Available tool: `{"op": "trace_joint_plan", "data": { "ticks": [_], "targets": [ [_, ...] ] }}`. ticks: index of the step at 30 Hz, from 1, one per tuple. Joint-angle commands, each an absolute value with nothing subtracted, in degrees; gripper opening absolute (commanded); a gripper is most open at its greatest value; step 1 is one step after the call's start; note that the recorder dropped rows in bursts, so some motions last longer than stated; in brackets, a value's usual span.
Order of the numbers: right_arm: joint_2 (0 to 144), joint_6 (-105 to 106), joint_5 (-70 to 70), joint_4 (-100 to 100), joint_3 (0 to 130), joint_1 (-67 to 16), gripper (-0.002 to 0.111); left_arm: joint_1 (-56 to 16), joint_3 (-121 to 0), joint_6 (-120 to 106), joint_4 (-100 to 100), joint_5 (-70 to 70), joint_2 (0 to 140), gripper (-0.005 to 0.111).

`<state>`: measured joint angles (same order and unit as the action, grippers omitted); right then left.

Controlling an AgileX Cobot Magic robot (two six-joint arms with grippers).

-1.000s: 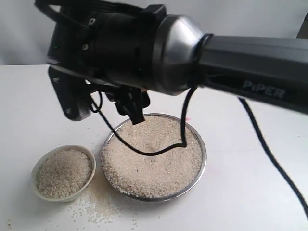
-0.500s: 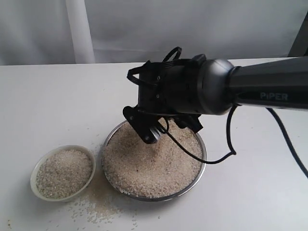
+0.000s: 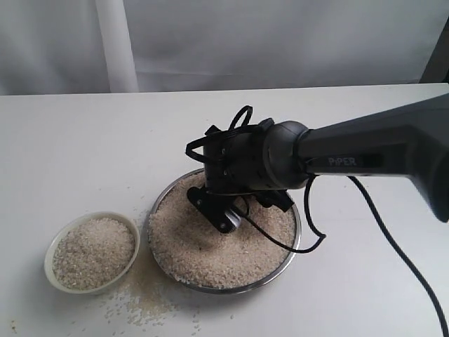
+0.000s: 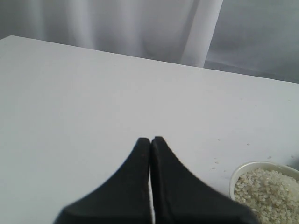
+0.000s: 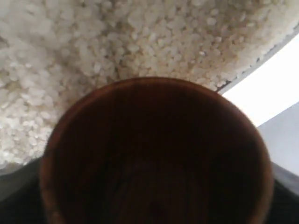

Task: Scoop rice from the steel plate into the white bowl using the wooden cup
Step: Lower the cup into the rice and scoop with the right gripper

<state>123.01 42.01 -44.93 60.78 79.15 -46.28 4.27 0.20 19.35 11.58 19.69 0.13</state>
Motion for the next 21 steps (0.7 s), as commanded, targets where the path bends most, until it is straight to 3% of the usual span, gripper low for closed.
{"op": "trace_joint_plan", "data": {
  "ticks": [1,21],
  "targets": [
    [123.7,42.2,-44.2,61.7,79.2,-45.8,0.000,4.0,0.0,19.5,11.3,19.3,0.0,0.000],
    [125.5,45.0,-44.6,57.6,79.2,-49.5,0.000,4.0,0.0,19.5,11.3,19.3,0.0,0.000]
  ]
}}
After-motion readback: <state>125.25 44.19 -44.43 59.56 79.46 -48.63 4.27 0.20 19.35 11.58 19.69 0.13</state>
